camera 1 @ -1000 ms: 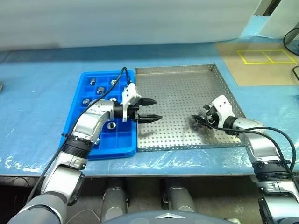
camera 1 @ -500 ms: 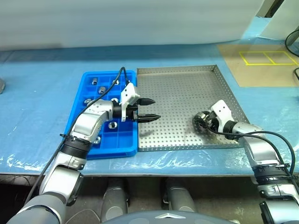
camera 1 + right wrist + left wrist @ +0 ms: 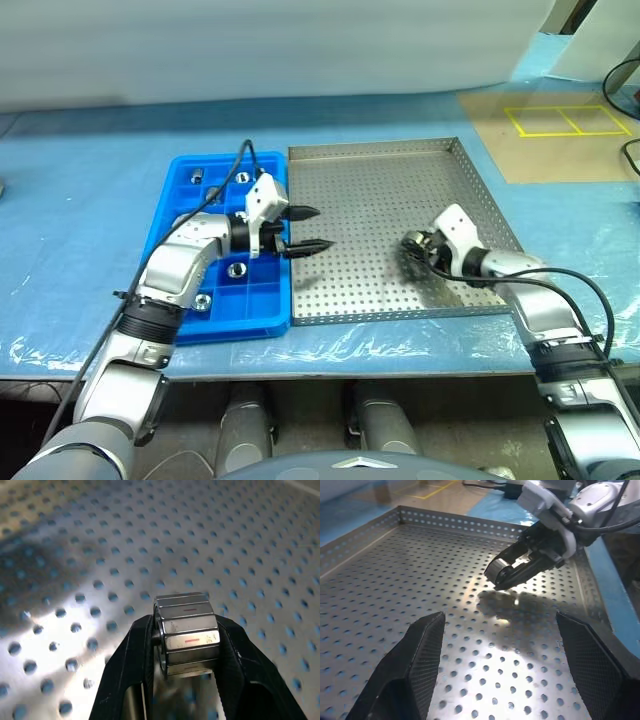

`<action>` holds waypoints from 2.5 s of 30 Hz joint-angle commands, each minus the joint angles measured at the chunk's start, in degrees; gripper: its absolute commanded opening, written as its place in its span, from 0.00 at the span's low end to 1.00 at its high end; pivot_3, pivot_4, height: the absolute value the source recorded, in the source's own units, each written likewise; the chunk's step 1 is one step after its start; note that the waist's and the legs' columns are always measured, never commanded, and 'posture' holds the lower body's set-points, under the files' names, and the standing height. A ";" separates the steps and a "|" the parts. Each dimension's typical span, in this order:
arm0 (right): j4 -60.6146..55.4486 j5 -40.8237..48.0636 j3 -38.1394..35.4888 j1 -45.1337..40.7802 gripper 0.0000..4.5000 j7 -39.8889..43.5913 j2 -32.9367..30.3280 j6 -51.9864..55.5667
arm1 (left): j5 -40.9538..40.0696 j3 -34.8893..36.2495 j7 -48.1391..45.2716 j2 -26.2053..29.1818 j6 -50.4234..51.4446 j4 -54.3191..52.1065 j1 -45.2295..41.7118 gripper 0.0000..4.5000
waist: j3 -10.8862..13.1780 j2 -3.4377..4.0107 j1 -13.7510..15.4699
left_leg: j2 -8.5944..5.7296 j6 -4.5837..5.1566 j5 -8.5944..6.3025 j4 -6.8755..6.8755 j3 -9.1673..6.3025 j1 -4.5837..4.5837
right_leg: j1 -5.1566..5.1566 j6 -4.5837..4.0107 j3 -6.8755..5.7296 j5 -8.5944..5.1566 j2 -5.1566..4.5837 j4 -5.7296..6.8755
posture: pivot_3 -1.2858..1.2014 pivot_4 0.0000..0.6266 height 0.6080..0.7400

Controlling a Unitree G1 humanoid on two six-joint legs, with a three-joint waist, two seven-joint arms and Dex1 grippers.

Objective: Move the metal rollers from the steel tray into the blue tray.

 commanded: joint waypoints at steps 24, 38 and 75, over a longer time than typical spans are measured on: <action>5.51 2.14 19.93 -17.92 0.27 27.19 13.67 -6.98 | -10.51 20.58 15.18 12.13 13.42 -40.46 36.86 0.84 | 0.01 -0.01 8.04 | 0.10 -0.14 0.07 -0.21 -0.08 -0.36 | -0.34 -0.05 -0.15 -0.02 -0.05 -0.02 | 0.65 0.24 1.00; 4.01 2.77 20.98 -16.21 0.27 32.26 13.10 -2.41 | -12.74 21.05 19.21 12.89 14.96 -42.20 38.82 0.84 | 0.01 -0.01 10.72 | 0.07 -0.16 0.07 -0.23 -0.14 -0.32 | -0.33 0.12 -0.12 -0.11 -0.04 0.00 | 0.65 0.24 1.00; -11.89 1.83 -5.63 -5.03 0.63 -11.94 9.14 6.49 | 1.88 3.48 10.46 -5.20 -9.07 9.70 -2.95 0.84 | -0.03 -0.08 3.45 | -0.06 -0.55 0.36 -0.12 -0.11 -0.42 | -0.46 0.05 0.03 0.04 0.00 0.23 | 0.45 0.24 1.00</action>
